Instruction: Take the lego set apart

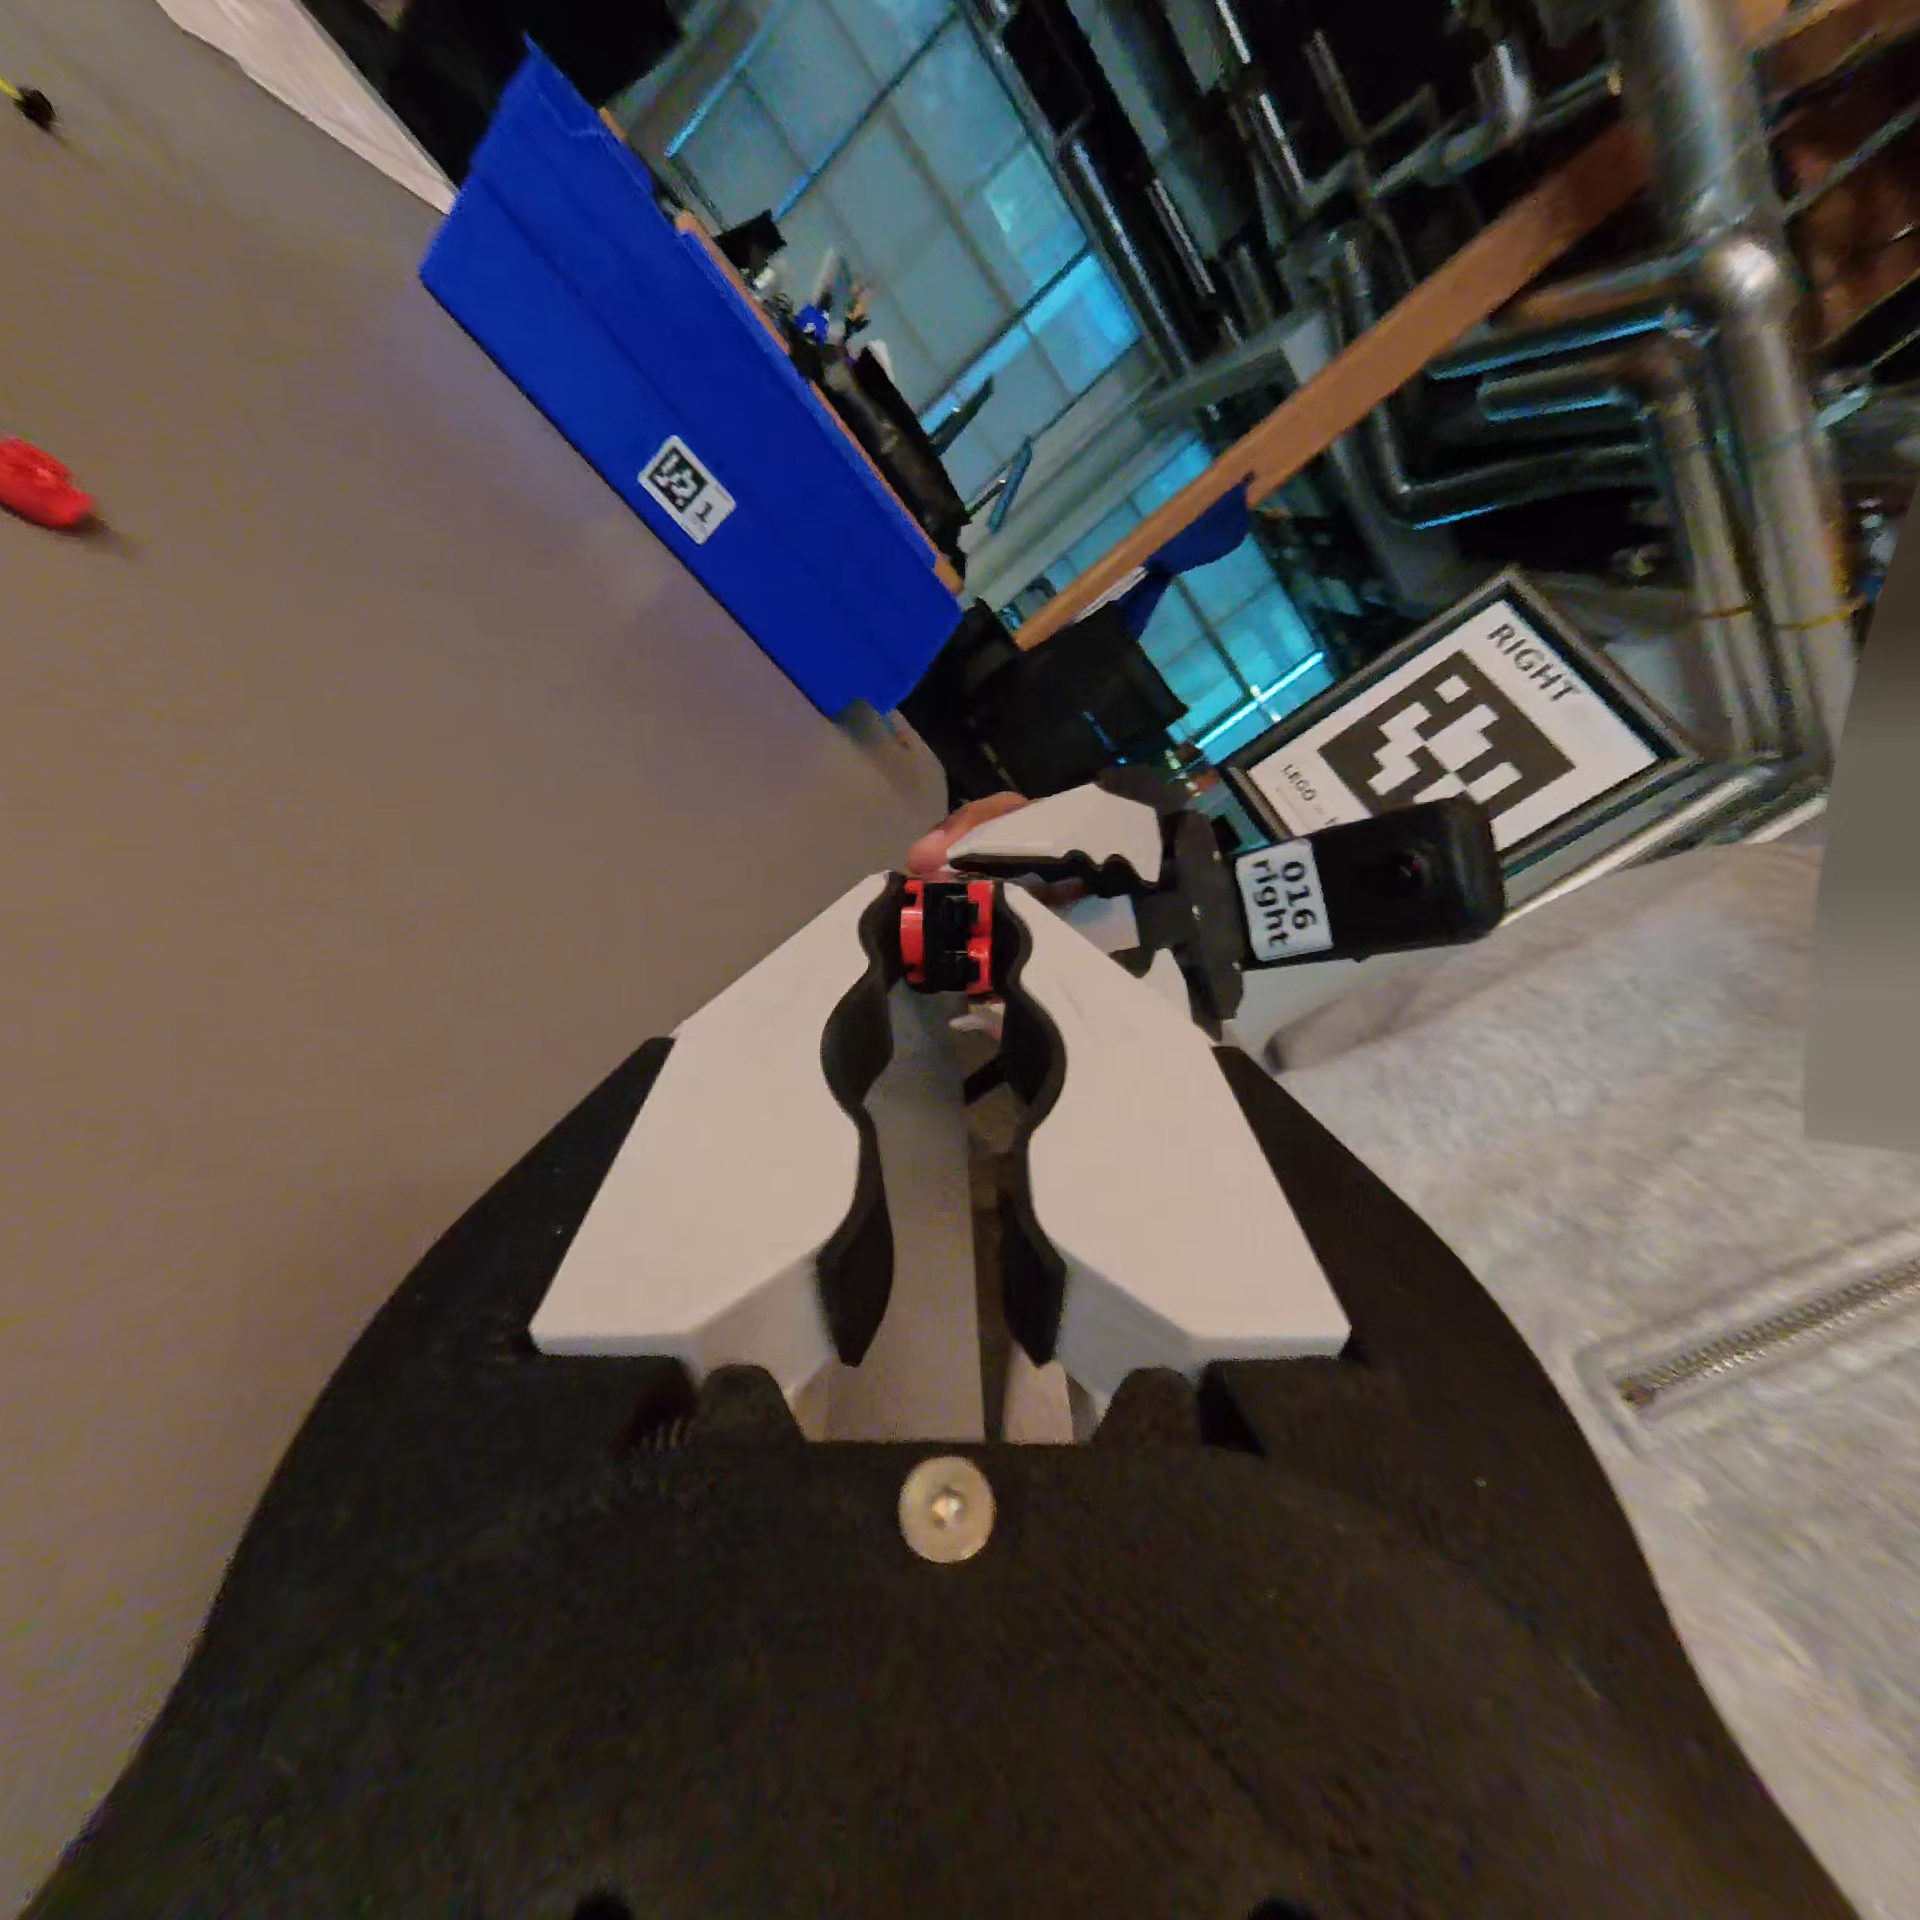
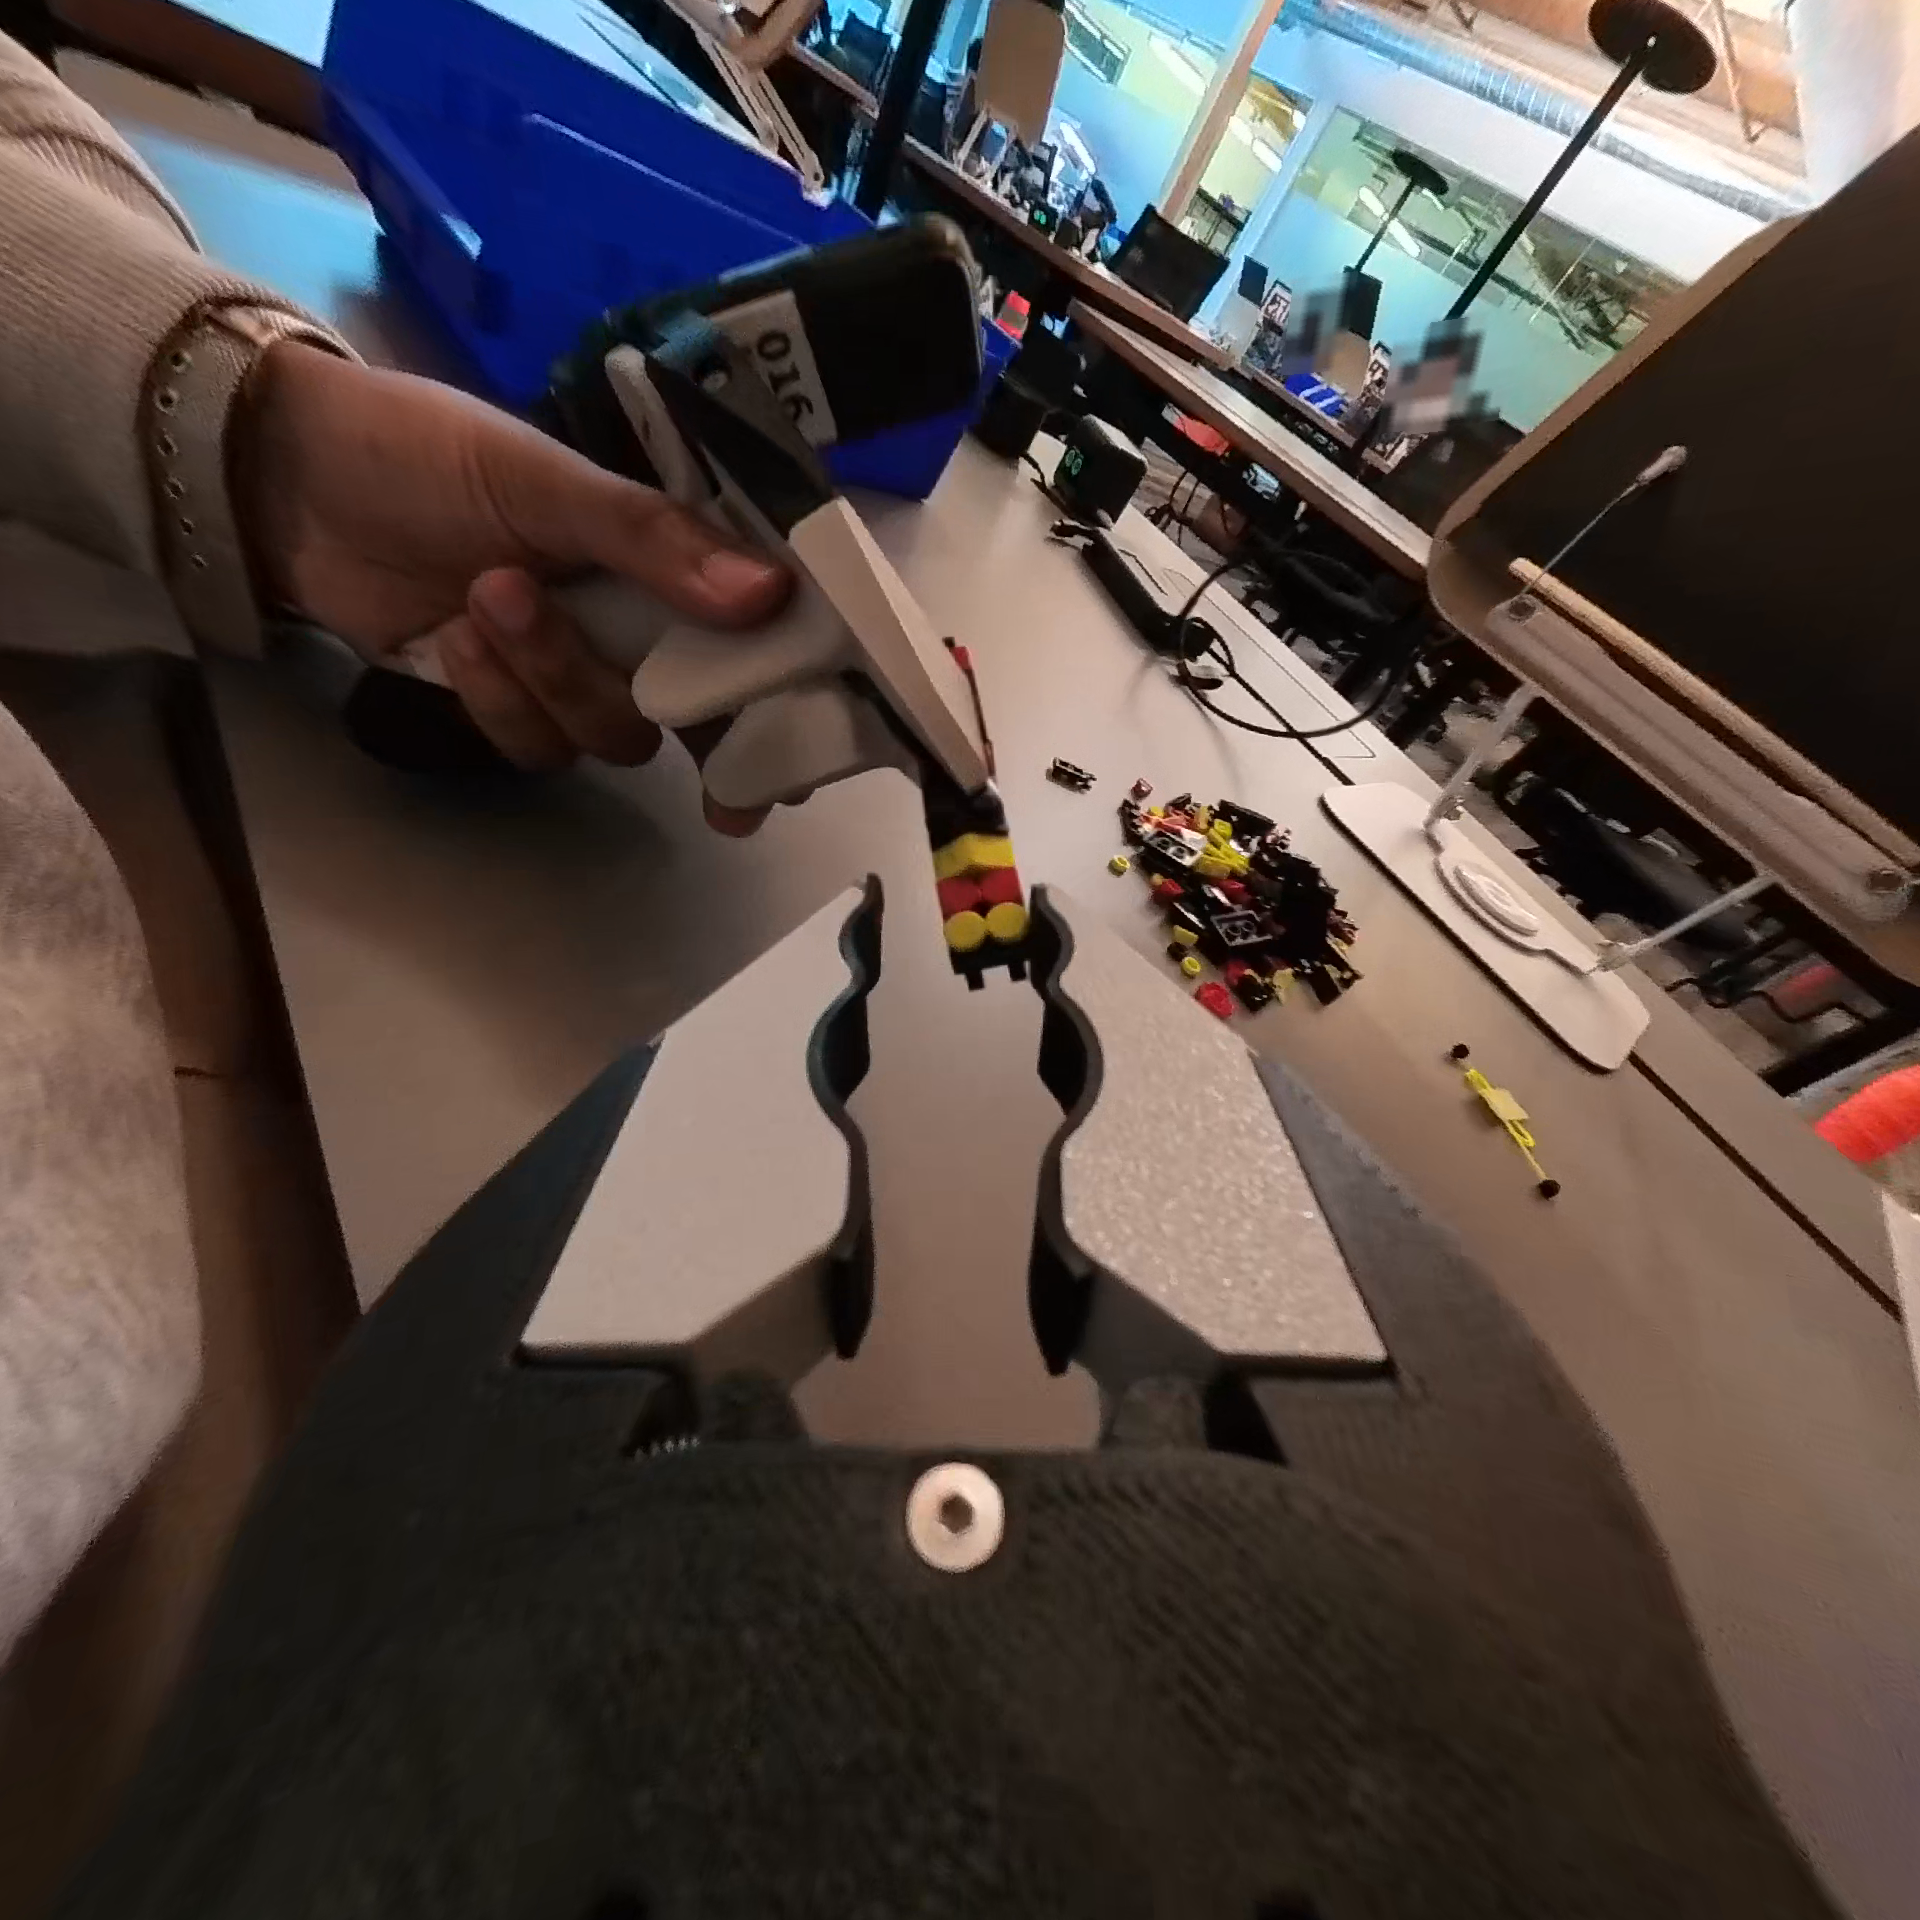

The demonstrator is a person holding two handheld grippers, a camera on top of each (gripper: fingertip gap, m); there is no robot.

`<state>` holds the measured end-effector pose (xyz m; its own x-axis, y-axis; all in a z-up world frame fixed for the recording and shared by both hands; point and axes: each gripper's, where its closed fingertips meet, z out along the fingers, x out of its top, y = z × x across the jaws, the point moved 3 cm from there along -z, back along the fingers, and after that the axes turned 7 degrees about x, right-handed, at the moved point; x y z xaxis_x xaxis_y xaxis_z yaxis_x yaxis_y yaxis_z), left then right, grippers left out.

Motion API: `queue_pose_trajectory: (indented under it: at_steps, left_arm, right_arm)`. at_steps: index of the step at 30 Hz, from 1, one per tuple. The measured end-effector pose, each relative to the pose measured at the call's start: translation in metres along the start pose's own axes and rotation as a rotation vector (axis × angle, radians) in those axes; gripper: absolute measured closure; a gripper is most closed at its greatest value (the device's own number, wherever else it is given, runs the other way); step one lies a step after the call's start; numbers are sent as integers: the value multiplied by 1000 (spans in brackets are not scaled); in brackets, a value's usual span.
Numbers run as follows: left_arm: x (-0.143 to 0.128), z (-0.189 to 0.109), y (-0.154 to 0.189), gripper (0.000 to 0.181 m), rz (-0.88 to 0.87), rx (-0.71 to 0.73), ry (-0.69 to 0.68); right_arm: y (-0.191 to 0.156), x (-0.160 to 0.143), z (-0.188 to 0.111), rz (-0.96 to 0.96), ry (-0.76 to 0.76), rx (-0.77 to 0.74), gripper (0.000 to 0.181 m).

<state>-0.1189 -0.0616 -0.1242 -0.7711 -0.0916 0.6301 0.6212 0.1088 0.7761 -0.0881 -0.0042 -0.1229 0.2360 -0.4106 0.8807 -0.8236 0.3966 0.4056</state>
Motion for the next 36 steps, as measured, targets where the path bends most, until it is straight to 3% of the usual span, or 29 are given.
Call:
queue_pose_trajectory:
  at_steps: [8,14,31,36]
  left_arm:
    - [-8,6,3,169,98,43,-32]
    - [-7,5,4,169,106,30,-25]
    - [-13,10,1,166,304,205,-71]
    - [-12,9,2,166,306,188,-72]
  right_arm:
    - [-1,-1,1,-73,-36,-33,168]
    - [-2,0,2,-150,-55,-57,168]
    - [0,-12,11,-391,-282,-166,168]
    - [0,-11,12,-427,-288,-192,167]
